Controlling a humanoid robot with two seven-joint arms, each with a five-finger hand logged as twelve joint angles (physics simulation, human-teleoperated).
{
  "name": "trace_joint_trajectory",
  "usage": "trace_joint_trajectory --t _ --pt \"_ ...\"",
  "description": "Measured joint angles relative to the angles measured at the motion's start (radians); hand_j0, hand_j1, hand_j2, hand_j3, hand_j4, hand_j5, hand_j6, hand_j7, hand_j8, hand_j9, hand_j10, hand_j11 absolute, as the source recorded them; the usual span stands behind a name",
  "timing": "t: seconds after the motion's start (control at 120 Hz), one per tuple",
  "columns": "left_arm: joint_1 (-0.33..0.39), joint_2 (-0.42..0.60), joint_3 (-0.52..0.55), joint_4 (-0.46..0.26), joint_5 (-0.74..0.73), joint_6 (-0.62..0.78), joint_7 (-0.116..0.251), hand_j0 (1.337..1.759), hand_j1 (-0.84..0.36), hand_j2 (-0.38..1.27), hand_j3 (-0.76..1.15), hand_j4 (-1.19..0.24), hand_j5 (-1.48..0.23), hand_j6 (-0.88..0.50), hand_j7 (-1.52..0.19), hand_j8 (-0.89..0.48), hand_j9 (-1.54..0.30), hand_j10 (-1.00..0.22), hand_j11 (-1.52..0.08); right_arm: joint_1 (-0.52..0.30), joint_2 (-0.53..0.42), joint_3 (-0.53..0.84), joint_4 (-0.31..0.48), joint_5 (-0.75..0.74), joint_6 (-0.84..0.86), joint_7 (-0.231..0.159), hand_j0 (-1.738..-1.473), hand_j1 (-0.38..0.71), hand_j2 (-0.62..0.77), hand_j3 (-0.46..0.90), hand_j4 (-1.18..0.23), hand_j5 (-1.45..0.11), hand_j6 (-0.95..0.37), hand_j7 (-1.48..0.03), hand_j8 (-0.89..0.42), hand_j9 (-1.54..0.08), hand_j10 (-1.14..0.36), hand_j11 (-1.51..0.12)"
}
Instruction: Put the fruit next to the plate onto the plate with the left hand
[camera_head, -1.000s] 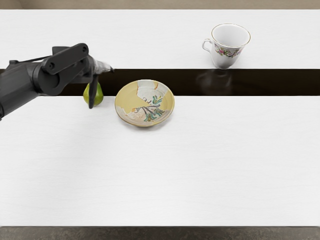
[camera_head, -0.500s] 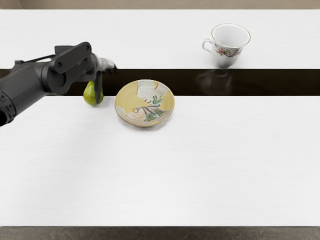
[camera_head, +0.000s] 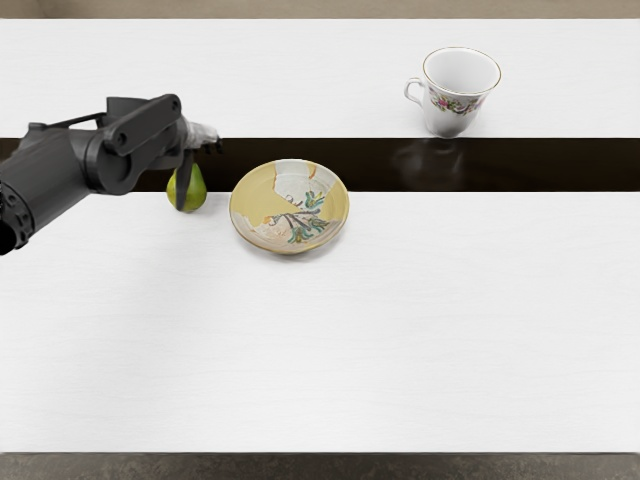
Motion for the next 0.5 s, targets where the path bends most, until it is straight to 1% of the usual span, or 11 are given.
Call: trace_joint_trajectory --t 0.208,0.5 --pt "0.015 -0.004 0.008 0.013 0.001 0.001 0.0 1.658 0.12 0.04 0.0 -0.19 -0.25 -0.19 -0.24 -0.19 -0.24 -0.19 -0.24 0.0 0.0 0.0 0.0 0.0 0.0 0.0 -1.658 -0.35 0.0 0.0 0.0 0.0 0.0 0.0 0.0 0.0 0.0 0.0" --pt "0.018 -0.005 0.028 0.021 -0.001 0.0 0.0 1.658 0.04 0.05 0.0 -0.26 -0.34 -0.26 -0.34 -0.26 -0.34 -0.26 -0.34 -0.001 0.0 0.0 -0.001 0.0 0.0 0.0 -1.658 -0.35 0.0 0.0 0.0 0.0 0.0 0.0 0.0 0.0 0.0 0.0"
